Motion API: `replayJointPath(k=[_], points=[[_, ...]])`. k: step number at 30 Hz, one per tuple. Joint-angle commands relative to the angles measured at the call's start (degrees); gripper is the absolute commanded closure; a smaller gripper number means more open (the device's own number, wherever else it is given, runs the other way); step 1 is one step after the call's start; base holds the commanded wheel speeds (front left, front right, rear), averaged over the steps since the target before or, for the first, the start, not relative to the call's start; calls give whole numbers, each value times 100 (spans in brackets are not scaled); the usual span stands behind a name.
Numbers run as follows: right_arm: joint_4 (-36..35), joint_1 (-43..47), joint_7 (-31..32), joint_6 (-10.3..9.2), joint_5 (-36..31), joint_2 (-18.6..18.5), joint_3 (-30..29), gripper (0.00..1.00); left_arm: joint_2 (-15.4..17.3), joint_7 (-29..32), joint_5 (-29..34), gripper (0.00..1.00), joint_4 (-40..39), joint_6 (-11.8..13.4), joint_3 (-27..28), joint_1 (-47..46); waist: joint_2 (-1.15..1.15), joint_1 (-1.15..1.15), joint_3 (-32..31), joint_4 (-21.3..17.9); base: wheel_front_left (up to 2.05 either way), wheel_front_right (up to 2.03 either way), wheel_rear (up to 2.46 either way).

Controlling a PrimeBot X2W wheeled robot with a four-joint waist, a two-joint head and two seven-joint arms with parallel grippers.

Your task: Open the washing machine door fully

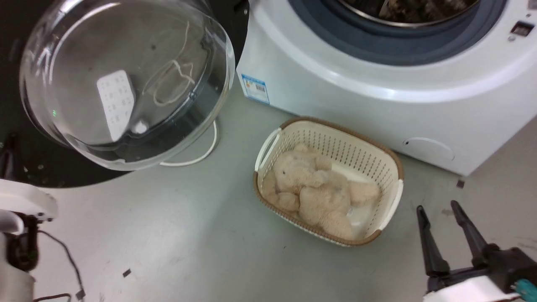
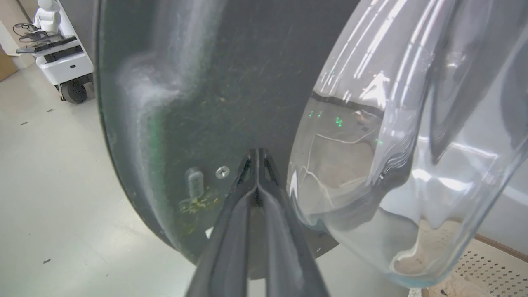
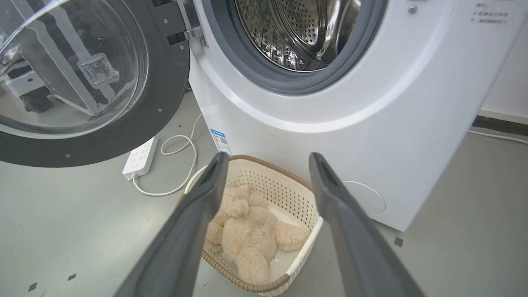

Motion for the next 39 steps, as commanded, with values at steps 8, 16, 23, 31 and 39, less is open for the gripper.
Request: replayJointPath(k=[8,16,23,31,39], points=[[205,-22,-290,5,258,3,-582,0,-764,-452,162,100,-1061,14,-380,823,0,0,-978,-423,0,0,0],[134,175,-324,5,215,3,-483,0,-1248,-489,560,100,-2439,485,-702,2053,0,0,-1704,-1058,0,0,0],[21,372,-327,5,277,3,-460,0,-1503,-367,734,18,-3031,766,-982,2862,0,0,-1885,-1460,0,0,0],[-5,608,-328,5,316,3,-430,0,-1808,-405,1036,0,-3209,954,-1458,3277,0,0,-1968,-1720,0,0,0],[51,640,-329,5,288,3,-395,0,-1876,-518,1263,0,-3077,932,-1664,3348,0,0,-1949,-1774,0,0,0]])
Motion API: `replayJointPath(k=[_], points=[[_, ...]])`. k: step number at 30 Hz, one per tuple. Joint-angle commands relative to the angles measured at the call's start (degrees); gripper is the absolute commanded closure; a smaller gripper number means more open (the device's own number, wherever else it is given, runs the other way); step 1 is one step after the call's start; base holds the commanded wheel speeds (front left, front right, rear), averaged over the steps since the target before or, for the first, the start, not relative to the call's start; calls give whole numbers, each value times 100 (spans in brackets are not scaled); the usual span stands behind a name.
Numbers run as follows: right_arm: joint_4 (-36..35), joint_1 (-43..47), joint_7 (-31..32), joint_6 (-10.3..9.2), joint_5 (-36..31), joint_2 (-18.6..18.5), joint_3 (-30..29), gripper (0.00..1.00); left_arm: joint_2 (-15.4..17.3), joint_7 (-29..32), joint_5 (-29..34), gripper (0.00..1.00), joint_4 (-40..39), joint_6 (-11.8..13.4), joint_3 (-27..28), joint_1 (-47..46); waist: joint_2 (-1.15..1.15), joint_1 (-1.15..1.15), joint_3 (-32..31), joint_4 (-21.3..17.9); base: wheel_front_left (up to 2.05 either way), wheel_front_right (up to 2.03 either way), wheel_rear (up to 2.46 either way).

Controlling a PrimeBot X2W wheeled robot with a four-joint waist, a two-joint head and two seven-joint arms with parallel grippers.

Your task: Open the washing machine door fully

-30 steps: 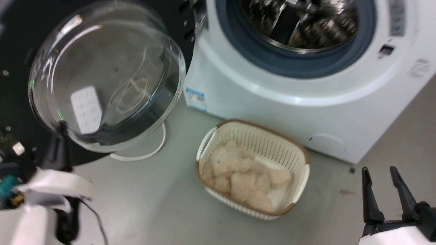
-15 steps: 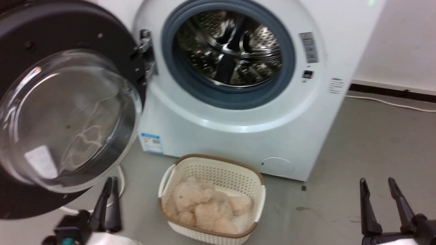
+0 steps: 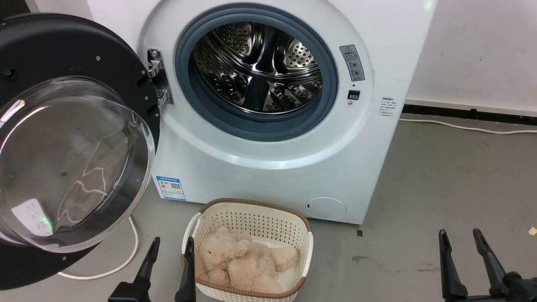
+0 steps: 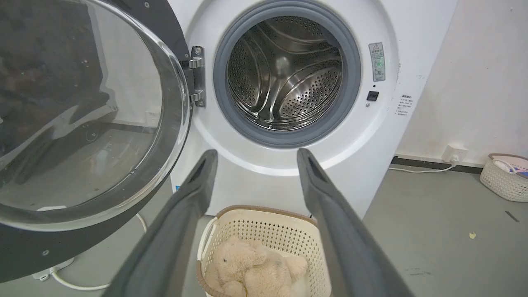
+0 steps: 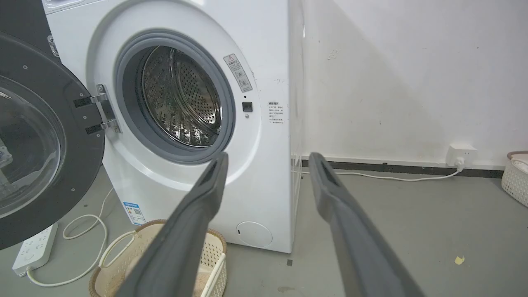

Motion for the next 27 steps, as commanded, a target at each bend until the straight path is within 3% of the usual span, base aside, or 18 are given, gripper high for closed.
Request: replayJointPath(k=[1,15,16,27], points=[[9,74,-24,5,-4,1,5,0,22,-46,84,0,41,28,-18,68,0,0,6,0,0,0,0],[126,38,-25,5,20,1,58,0,79,-75,352,0,450,128,-106,-55,0,0,45,-28,0,0,0],[112,0,2,0,1,0,51,100,80,-45,337,100,430,111,-118,-7,0,0,46,-30,0,0,0],[109,-52,90,0,-44,0,80,100,41,46,402,100,404,69,-54,-49,0,0,65,-50,0,0,0]])
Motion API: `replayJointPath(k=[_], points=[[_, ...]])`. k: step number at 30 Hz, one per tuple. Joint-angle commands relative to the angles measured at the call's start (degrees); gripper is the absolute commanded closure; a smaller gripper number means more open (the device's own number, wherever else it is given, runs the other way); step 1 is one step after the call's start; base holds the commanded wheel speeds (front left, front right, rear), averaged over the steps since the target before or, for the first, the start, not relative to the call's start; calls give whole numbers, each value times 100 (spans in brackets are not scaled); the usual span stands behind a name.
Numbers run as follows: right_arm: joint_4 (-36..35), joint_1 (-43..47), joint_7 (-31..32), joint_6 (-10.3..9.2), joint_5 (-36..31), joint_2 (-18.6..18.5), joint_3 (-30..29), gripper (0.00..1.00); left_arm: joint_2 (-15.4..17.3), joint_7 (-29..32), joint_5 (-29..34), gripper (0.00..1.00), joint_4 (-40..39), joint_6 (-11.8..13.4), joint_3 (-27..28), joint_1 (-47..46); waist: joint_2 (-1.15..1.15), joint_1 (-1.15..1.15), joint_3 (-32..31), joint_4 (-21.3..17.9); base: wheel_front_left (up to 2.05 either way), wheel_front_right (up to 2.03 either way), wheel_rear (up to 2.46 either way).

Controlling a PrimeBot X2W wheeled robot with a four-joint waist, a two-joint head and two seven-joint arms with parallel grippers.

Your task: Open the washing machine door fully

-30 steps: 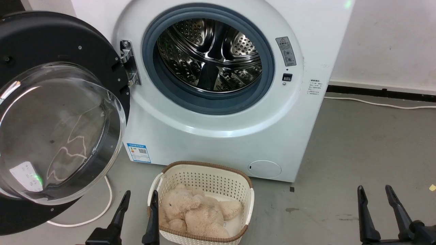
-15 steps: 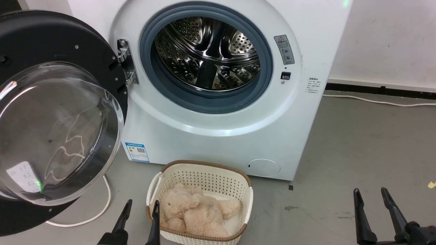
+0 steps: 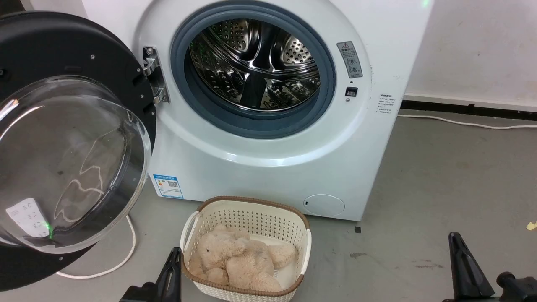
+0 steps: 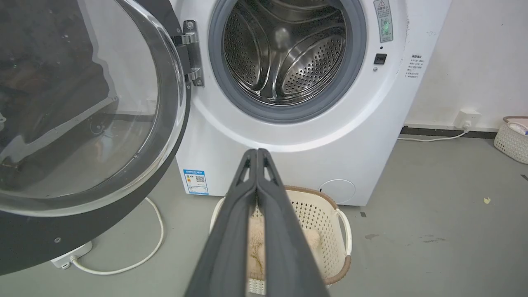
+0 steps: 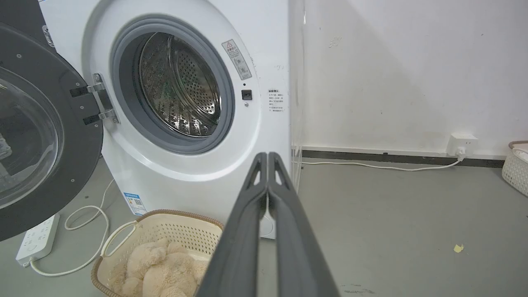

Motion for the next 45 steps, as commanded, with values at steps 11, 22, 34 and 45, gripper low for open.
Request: replayJointPath(k=[11,22,34,45], points=[[-8,-119,158,1,-104,0,61,100,-88,148,136,100,-54,-88,146,-102,0,0,27,-27,0,0,0],[-13,-192,288,1,-171,0,105,100,-147,276,232,100,-92,-150,252,-164,0,0,53,-53,0,0,0],[-18,-272,429,1,-244,0,152,100,-212,416,337,100,-133,-218,367,-231,0,0,81,-82,0,0,0],[-22,-346,558,2,-311,0,195,100,-272,545,433,100,-171,-280,472,-292,0,0,107,-108,0,0,0]])
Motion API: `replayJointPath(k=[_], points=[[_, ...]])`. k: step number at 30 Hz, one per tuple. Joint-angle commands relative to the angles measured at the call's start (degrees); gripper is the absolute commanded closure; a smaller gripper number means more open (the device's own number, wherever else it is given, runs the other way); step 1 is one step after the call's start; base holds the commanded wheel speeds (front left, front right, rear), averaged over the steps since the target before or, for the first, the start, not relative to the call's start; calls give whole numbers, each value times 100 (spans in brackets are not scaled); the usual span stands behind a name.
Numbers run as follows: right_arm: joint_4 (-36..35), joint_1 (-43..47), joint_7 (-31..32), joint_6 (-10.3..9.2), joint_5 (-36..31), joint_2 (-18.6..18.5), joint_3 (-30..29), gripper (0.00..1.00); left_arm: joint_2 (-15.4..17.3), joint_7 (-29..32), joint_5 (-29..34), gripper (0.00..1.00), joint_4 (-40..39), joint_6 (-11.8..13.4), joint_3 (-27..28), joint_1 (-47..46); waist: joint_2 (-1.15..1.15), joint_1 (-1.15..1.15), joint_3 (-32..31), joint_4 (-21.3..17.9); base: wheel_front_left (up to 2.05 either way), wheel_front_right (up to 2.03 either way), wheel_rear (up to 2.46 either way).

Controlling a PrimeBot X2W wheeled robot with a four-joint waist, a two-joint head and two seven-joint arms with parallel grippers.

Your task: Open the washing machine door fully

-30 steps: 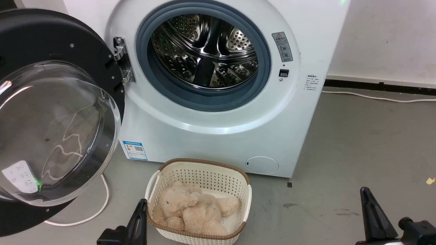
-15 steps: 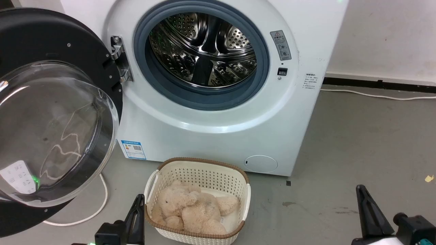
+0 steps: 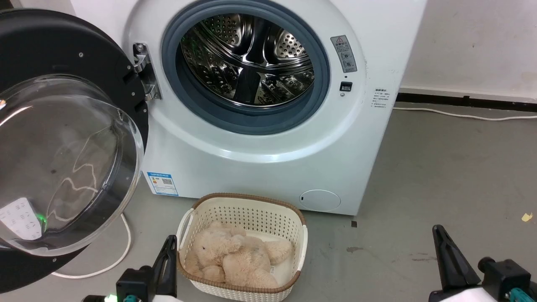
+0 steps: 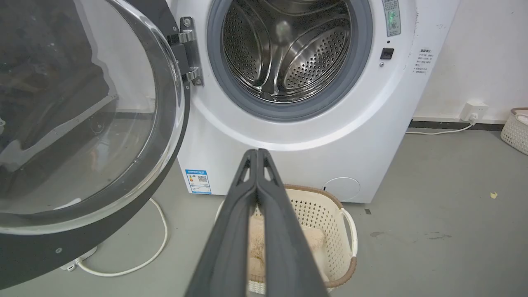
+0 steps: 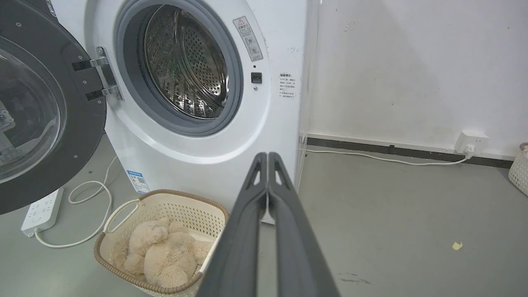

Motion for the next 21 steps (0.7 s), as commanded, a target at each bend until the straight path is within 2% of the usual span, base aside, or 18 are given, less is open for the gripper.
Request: replayJointPath(k=[1,21], points=[[-16,-127,64,2,-48,0,22,100,-34,42,70,100,-45,-31,42,-123,0,0,5,-4,0,0,0],[-26,-273,323,3,-182,0,108,100,-153,299,262,100,-121,-156,253,-245,0,0,57,-56,0,0,0]])
